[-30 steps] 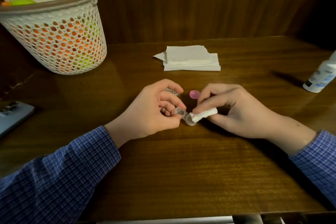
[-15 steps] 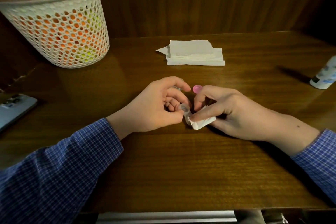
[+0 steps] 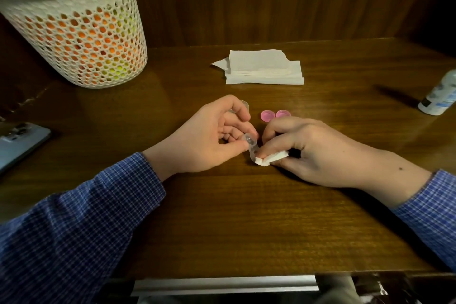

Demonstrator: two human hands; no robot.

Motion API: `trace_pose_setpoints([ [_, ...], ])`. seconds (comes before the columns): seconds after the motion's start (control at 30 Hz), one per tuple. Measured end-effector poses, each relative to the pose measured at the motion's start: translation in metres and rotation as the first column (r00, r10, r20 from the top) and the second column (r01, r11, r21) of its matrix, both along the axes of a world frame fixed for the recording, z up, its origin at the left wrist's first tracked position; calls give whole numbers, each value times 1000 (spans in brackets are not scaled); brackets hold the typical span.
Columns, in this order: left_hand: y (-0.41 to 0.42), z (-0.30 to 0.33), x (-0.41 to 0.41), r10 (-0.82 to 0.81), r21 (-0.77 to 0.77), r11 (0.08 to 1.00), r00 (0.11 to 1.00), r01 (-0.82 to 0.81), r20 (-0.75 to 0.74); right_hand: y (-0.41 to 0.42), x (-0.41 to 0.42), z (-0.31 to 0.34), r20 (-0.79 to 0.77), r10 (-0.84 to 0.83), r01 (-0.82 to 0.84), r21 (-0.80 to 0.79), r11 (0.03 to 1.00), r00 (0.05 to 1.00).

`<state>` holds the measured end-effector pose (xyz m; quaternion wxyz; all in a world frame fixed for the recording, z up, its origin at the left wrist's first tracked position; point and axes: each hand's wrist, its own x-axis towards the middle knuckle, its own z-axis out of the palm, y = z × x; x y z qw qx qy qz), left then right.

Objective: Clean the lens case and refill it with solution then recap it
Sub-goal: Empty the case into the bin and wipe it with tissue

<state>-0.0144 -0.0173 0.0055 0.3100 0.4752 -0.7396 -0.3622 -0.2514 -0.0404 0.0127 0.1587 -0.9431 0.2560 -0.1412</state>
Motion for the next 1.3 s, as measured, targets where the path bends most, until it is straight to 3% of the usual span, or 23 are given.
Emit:
trace_pose_setpoints([
  [0.37,0,-2,0,0,-3,1000,1000,0,8,-4,3,-7,-38,14,-12,51,999,999],
  [0.47,-1,-1,0,-1,15,1000,1000,1,-6,-10,-1,-2,88,12,-35,259,965,996],
  [0.53,-1,1,1,2,36,999,1000,-1,-31,-16,-8,4,224,-73,-26,407,913,972],
  [0.67,-1,1,0,9,41,999,999,-7,-44,-24,-16,8,320,-260,-43,702,711,911],
  [0.73,-1,0,-1,8,33,999,999,-6,-53,-23,-15,4,322,-273,-36,704,710,907],
  [0.87,-1,-1,-1,-3,20,1000,997,5,-71,-21,-11,2,299,-323,102,572,814,898],
  [1.0,-1,-3,-2,8,-2,1000,996,-9,-92,-21,-10,1,304,-378,143,583,800,874],
  [1.13,-1,-4,-2,15,-11,1000,995,-16,-100,-24,-11,1,346,-435,96,682,725,831],
  [1.3,-1,-4,-2,27,-18,999,994,-29,-106,-22,-10,3,407,-454,158,582,798,793],
])
